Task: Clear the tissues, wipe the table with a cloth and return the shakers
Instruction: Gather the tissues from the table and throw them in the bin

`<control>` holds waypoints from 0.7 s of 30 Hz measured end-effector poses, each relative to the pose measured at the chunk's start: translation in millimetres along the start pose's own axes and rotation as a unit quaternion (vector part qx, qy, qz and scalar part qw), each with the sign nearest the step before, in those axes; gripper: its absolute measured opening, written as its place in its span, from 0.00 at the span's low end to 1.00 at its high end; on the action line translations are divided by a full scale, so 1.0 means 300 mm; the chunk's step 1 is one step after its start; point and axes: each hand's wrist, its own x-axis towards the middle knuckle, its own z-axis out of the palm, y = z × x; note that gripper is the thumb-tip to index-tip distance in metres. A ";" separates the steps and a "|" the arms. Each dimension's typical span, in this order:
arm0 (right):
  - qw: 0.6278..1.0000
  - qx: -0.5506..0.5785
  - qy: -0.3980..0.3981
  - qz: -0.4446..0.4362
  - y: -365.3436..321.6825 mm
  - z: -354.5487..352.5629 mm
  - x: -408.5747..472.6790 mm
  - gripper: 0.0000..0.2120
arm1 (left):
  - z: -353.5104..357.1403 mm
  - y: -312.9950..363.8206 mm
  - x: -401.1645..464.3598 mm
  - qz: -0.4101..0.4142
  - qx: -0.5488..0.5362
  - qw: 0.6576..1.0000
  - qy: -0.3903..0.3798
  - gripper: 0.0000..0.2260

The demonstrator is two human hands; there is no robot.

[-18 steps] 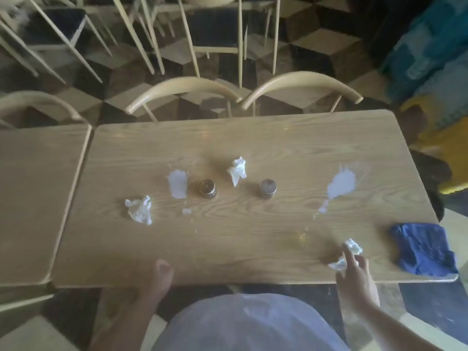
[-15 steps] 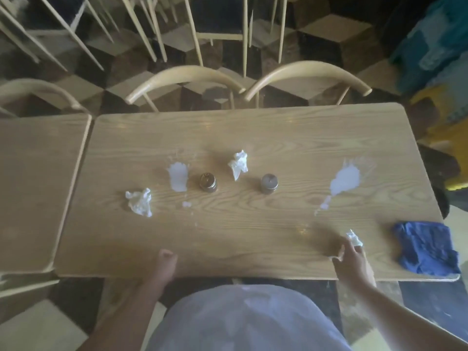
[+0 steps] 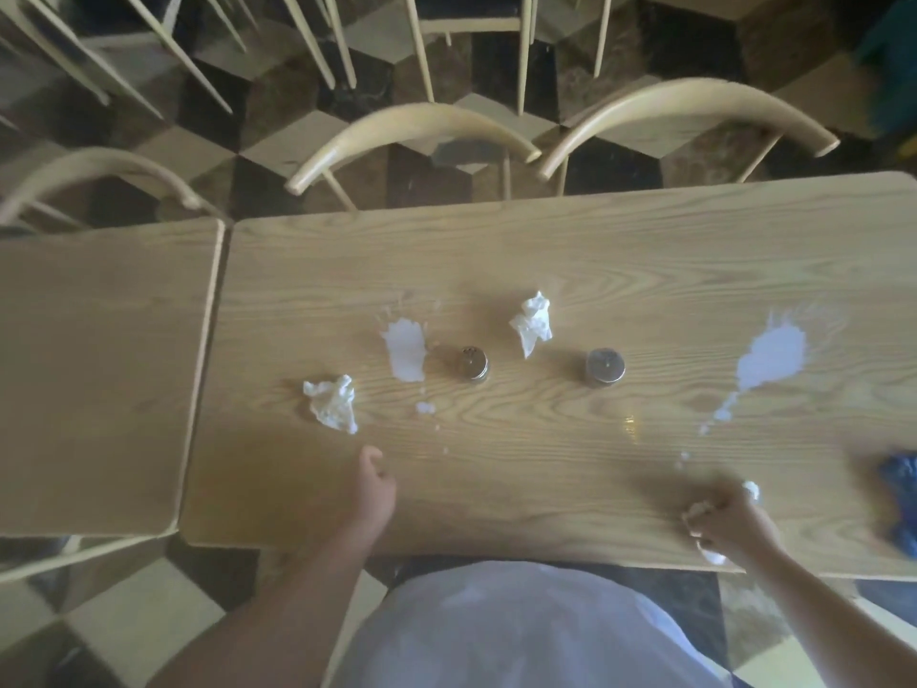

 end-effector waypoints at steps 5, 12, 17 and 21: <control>0.990 -0.075 0.117 -0.040 -0.028 0.070 -0.167 0.36 | -0.161 0.050 0.238 0.048 0.069 0.984 0.154 0.17; 0.979 -0.120 0.164 -0.033 0.018 0.054 -0.216 0.34 | -0.193 0.081 0.373 0.069 0.167 0.982 0.054 0.33; 0.984 -0.069 0.164 -0.027 -0.005 0.009 -0.194 0.36 | -0.152 0.069 0.308 0.102 0.153 0.980 0.073 0.14; 0.988 -0.042 0.151 0.010 -0.025 -0.001 -0.155 0.30 | -0.140 0.056 0.213 0.085 0.089 0.989 0.078 0.11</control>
